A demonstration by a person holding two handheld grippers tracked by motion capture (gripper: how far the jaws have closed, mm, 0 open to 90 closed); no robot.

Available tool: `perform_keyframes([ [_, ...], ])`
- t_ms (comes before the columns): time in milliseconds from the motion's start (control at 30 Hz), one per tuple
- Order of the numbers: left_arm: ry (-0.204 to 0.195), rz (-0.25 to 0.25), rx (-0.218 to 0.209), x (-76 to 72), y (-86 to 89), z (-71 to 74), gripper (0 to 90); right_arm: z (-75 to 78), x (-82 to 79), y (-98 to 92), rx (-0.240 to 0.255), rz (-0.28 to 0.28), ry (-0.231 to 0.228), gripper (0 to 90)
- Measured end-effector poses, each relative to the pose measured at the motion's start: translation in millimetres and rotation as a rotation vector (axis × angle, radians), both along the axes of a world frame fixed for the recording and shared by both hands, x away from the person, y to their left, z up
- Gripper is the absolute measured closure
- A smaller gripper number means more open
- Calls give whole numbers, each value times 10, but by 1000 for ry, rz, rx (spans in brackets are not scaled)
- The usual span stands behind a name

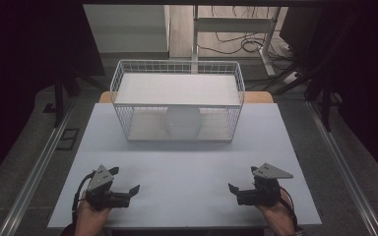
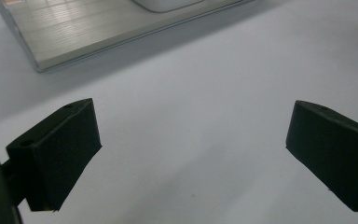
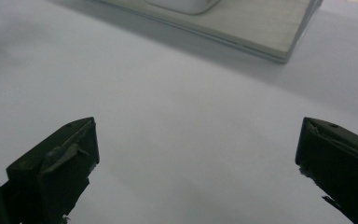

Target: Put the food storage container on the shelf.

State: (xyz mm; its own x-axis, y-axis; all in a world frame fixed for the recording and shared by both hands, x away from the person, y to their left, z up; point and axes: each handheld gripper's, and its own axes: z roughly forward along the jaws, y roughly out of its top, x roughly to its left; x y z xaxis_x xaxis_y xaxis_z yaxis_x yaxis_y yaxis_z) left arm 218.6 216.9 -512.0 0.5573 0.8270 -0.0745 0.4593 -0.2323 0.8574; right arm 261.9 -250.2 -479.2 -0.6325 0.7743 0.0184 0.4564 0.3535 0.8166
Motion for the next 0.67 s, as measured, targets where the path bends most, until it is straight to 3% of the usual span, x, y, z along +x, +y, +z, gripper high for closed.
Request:
perform_keyframes([
  [167,12,9,-5,-23,40,-36,17,-99,-71,-63,-38,-31,-3,0],
  [267,17,8,-3,-27,46,-51,13,-139,-89,-92,-35,-33,14,0],
  [400,48,5,-1,-25,60,-96,11,-209,-132,-163,-41,-38,51,0],
  [500,105,-15,-4,8,56,-159,8,-250,-135,-186,-49,-36,84,0],
  [667,114,-24,13,21,33,-175,6,-273,-125,-166,-69,-31,88,0],
])
